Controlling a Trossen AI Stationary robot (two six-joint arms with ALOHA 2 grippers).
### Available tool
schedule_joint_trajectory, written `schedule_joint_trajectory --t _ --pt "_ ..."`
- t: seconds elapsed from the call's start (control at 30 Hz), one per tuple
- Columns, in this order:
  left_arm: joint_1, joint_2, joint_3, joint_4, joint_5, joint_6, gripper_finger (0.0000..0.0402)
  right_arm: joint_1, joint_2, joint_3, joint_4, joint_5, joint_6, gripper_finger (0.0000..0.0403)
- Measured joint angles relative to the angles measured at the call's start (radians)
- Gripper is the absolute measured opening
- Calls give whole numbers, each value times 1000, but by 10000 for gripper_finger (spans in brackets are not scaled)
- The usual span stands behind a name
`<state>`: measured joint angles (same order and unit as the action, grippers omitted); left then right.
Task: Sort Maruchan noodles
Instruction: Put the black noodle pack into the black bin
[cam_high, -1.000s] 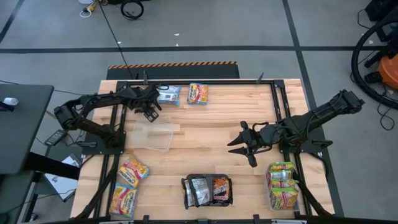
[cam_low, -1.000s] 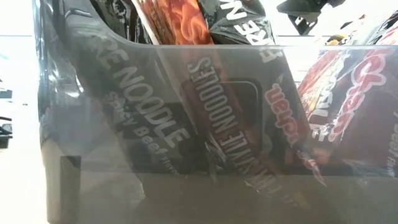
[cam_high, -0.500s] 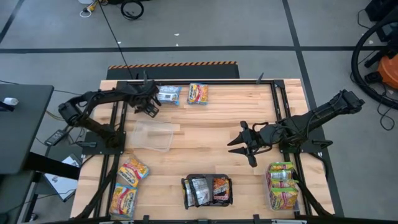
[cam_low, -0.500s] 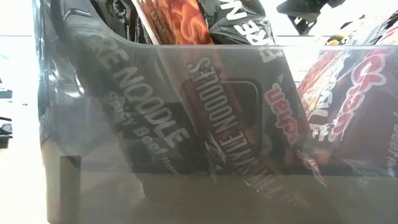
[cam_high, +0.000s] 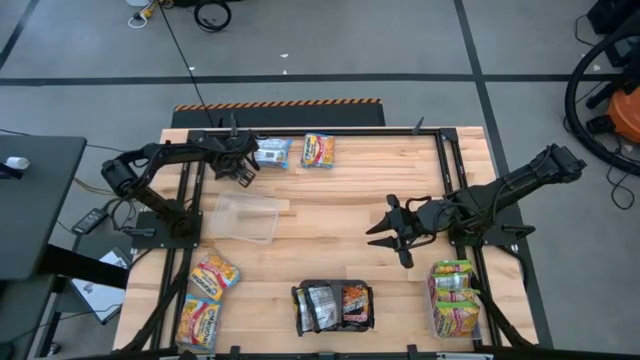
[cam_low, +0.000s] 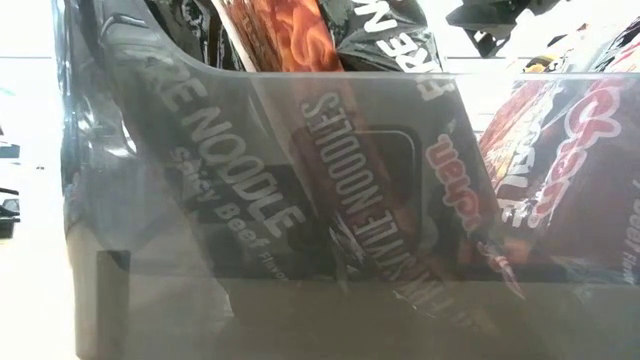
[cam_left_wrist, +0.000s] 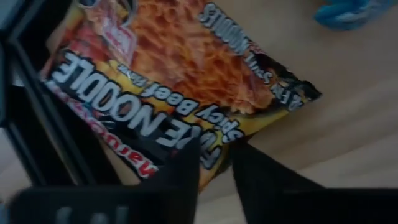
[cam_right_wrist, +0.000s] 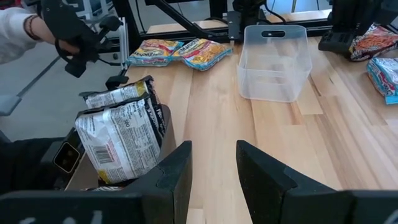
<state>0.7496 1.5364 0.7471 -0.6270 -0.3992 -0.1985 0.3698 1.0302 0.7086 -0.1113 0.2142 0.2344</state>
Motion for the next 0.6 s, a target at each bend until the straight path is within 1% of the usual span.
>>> schedule_joint_trajectory --t 0.1,0.13,0.23,0.33,0.43,0.6 --pt "-1 1 -1 0 -45 9 28 2 0 0 5 0 1 130" --pt "-1 1 -2 0 -54 21 15 3 0 0 5 0 3 130" --pt "-1 2 7 -13 -49 31 10 11 0 0 5 0 18 130" --pt "-2 -6 46 -89 7 30 5 25 0 0 5 -1 28 130" --pt "-16 -40 116 -185 64 30 4 39 0 0 5 -1 28 130" --pt "-69 -115 276 -383 80 29 3 54 0 0 4 -1 26 130"
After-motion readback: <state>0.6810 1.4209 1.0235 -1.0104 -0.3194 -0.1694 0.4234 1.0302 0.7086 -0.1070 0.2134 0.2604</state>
